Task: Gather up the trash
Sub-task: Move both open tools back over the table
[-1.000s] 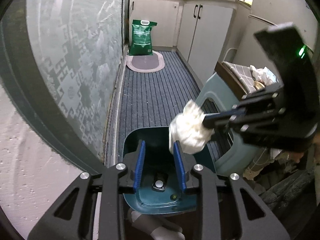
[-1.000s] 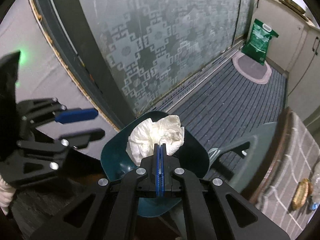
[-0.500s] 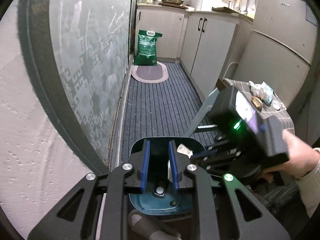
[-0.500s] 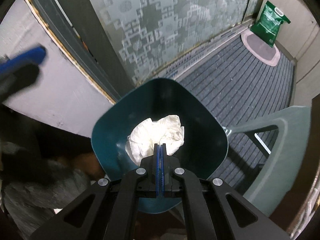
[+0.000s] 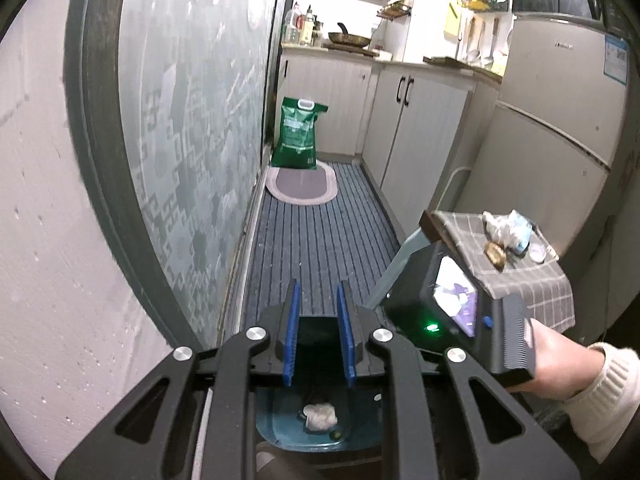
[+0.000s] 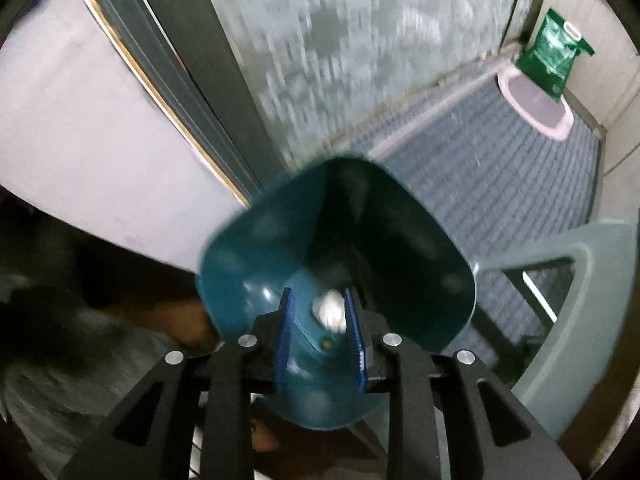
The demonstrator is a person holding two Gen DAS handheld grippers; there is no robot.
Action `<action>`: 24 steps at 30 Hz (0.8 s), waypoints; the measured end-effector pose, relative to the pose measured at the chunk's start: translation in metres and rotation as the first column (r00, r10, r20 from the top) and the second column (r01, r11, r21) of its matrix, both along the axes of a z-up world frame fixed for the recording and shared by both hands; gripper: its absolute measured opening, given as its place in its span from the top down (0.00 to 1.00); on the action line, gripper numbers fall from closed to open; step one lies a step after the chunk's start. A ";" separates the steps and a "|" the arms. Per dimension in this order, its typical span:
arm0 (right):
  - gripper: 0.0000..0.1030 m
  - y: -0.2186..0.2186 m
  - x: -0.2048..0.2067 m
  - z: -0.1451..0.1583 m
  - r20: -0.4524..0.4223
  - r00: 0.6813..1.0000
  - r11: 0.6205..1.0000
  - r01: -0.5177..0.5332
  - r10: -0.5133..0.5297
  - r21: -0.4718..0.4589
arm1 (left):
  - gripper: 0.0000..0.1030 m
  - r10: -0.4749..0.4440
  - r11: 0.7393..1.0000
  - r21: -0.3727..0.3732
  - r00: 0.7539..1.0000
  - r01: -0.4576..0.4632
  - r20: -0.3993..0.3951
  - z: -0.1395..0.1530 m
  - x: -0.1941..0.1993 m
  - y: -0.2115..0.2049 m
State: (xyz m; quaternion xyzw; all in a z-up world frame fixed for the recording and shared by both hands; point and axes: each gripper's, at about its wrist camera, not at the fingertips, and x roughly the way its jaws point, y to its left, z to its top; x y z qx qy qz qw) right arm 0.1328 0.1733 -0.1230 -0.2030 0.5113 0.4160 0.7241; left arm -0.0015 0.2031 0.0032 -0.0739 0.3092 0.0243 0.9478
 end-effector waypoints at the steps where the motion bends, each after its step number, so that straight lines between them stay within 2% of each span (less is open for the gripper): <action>1: 0.75 -0.003 -0.001 0.009 0.009 1.000 1.000 0.004 -0.005 0.029 | 0.80 0.001 1.000 -0.002 1.000 -0.001 0.007 0.002 0.001 -0.002; 3: 0.76 -0.008 -0.003 0.023 0.047 0.999 0.998 0.014 -0.017 0.059 | 0.74 0.005 1.000 -0.003 1.000 -0.005 0.020 0.006 0.001 -0.004; 11: 0.76 -0.049 -0.007 0.074 0.151 0.986 0.980 0.034 -0.065 0.195 | 0.69 -0.003 1.000 -0.004 0.998 0.003 0.056 0.019 0.011 -0.021; 15: 0.76 -0.074 -0.004 0.086 0.177 0.979 0.973 0.062 -0.103 0.223 | 0.63 -0.023 1.000 0.002 0.997 0.023 0.067 0.022 0.019 -0.035; 24: 0.76 -0.128 0.004 0.104 0.221 0.955 0.955 0.139 -0.199 0.260 | 0.60 -0.073 0.997 0.025 0.997 0.072 0.036 0.012 0.048 -0.073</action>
